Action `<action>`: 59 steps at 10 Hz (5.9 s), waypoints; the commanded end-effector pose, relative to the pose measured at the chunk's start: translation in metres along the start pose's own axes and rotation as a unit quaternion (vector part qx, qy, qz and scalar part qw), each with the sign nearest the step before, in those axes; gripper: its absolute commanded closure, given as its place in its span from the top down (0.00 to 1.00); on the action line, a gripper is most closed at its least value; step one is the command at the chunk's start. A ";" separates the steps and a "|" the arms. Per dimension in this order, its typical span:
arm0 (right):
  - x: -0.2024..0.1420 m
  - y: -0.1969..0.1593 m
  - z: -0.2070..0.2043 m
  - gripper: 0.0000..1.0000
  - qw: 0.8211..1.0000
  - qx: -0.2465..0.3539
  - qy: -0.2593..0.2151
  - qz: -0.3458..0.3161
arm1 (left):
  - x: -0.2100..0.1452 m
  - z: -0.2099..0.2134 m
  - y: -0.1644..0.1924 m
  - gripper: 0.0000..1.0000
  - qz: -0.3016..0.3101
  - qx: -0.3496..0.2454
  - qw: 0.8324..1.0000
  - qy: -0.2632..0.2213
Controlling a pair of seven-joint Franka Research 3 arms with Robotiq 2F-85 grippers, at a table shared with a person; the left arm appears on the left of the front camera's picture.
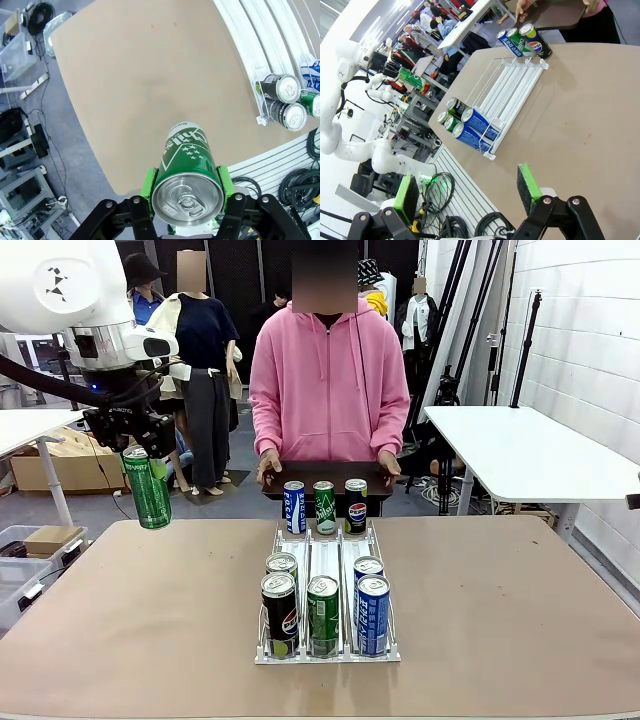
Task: Retrieve and hand over the desired beverage to the person.
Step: Place the picked can on the Handle tray extended by the person.
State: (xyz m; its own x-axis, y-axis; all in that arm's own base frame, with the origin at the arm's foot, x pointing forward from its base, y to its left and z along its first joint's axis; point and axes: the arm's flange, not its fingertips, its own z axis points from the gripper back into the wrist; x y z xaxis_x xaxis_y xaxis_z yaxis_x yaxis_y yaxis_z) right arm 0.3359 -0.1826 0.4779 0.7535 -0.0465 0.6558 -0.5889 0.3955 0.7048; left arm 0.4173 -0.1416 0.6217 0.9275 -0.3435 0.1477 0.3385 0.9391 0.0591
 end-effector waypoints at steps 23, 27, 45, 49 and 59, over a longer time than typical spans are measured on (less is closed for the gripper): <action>0.000 0.000 0.000 1.00 1.000 0.005 -0.004 0.004 | -0.008 0.069 -0.029 0.00 0.007 -0.034 0.999 -0.004; 0.000 0.000 0.000 1.00 1.000 0.005 -0.004 0.004 | 0.004 0.084 -0.063 0.00 -0.034 -0.067 0.997 -0.009; 0.000 0.000 0.000 1.00 1.000 0.005 -0.004 0.004 | 0.101 -0.018 -0.167 0.00 -0.204 -0.054 0.977 0.009; 0.000 0.000 0.000 1.00 1.000 0.005 -0.004 0.004 | 0.094 -0.040 -0.162 0.00 -0.206 -0.060 0.976 0.025; 0.000 0.000 0.000 1.00 1.000 0.005 -0.004 0.004 | 0.104 -0.013 -0.160 1.00 -0.198 -0.048 0.979 0.016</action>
State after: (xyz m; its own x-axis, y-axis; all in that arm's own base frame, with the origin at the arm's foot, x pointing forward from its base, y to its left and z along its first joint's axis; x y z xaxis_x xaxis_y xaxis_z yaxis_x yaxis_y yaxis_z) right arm 0.3359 -0.1826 0.4779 0.7539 -0.0464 0.6554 -0.5885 0.3958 0.7050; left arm 0.4612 -0.3304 0.6036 0.7307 -0.6757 0.0981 0.6778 0.7351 0.0143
